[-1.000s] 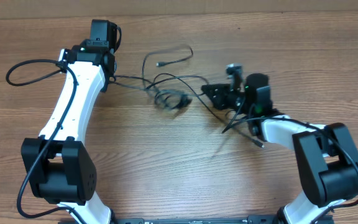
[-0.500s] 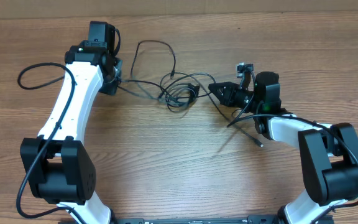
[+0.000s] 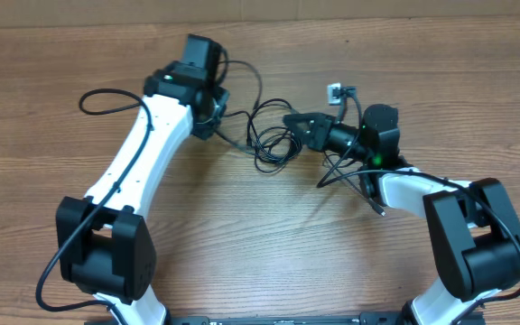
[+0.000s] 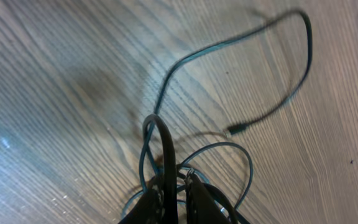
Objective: Untangle cables
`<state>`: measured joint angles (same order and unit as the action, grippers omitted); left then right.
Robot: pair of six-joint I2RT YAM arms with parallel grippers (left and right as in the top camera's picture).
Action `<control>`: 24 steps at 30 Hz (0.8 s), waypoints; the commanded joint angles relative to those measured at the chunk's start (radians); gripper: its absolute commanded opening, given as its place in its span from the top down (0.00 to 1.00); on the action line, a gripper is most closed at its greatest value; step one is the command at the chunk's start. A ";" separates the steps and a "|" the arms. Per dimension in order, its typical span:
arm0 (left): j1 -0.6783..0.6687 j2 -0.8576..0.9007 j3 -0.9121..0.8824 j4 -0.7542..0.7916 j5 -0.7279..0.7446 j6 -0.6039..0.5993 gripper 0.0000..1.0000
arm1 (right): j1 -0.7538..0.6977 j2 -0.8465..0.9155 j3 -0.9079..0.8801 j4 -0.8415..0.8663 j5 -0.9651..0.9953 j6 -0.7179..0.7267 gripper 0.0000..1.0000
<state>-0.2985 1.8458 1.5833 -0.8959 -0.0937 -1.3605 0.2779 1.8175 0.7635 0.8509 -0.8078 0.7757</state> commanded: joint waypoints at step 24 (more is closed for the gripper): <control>0.057 0.000 -0.006 -0.214 -0.107 0.015 0.96 | -0.204 -0.005 0.010 -0.557 0.198 0.038 0.93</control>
<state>-0.2398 1.8458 1.5799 -1.1168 -0.2386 -1.3563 0.0719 1.8175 0.7685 0.2836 -0.6567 0.8375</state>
